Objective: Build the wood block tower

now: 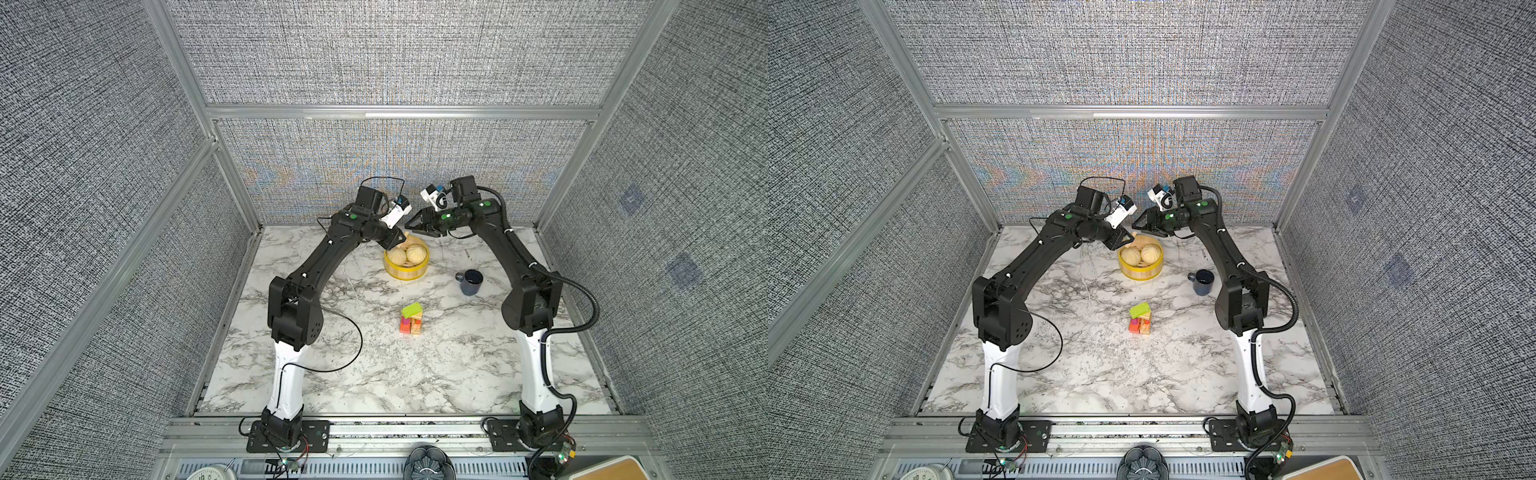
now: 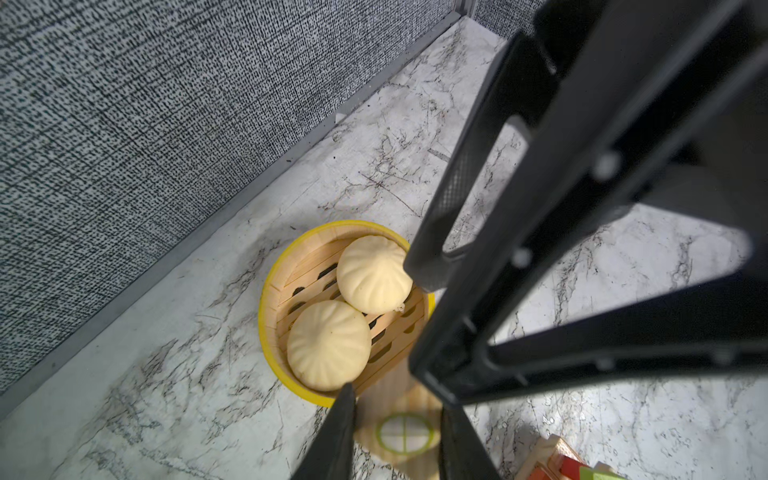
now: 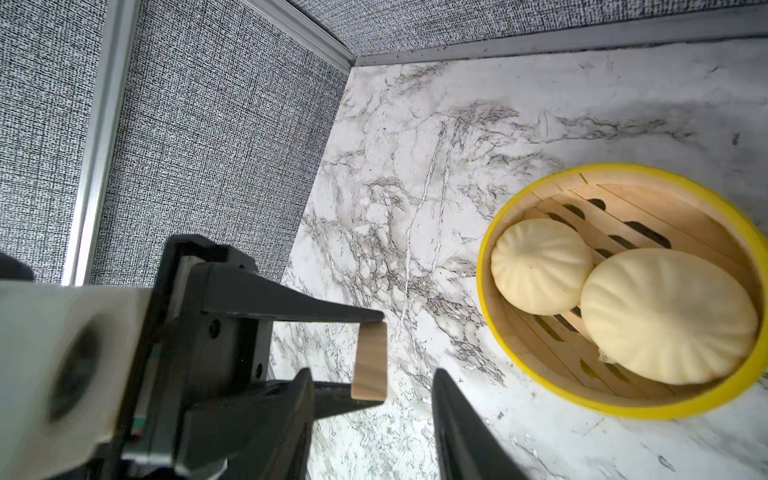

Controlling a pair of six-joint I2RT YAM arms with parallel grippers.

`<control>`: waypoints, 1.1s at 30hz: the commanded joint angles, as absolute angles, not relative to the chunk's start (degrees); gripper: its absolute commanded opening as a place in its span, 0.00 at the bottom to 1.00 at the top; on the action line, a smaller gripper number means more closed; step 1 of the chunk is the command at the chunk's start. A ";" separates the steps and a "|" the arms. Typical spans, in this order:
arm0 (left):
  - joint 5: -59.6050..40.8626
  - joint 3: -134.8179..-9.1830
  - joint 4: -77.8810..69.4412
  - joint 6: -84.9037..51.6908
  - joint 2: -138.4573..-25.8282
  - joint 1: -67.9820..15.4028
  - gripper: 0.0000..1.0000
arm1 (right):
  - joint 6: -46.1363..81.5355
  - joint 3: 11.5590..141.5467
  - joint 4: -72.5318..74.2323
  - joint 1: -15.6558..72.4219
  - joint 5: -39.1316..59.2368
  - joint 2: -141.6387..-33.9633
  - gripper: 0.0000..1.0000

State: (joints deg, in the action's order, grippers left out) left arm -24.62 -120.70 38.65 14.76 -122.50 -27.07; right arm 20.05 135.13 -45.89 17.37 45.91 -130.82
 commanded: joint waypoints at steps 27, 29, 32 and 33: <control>-27.43 -123.73 41.66 17.56 -123.27 -29.00 0.20 | 19.07 133.20 -47.79 17.69 47.04 -129.95 0.31; -27.01 -123.74 41.74 17.69 -123.24 -29.06 0.20 | 19.10 133.51 -48.16 17.67 47.37 -129.99 0.26; -26.70 -123.71 41.75 17.93 -123.29 -29.08 0.20 | 18.99 133.53 -48.43 17.69 47.67 -129.80 0.25; -26.63 -123.82 41.72 17.93 -123.38 -29.02 0.20 | 18.99 133.44 -48.35 17.67 47.81 -129.81 0.25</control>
State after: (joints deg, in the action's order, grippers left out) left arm -26.39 -123.42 41.39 17.15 -123.09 -29.06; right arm 19.33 133.10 -47.42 17.63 47.03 -129.95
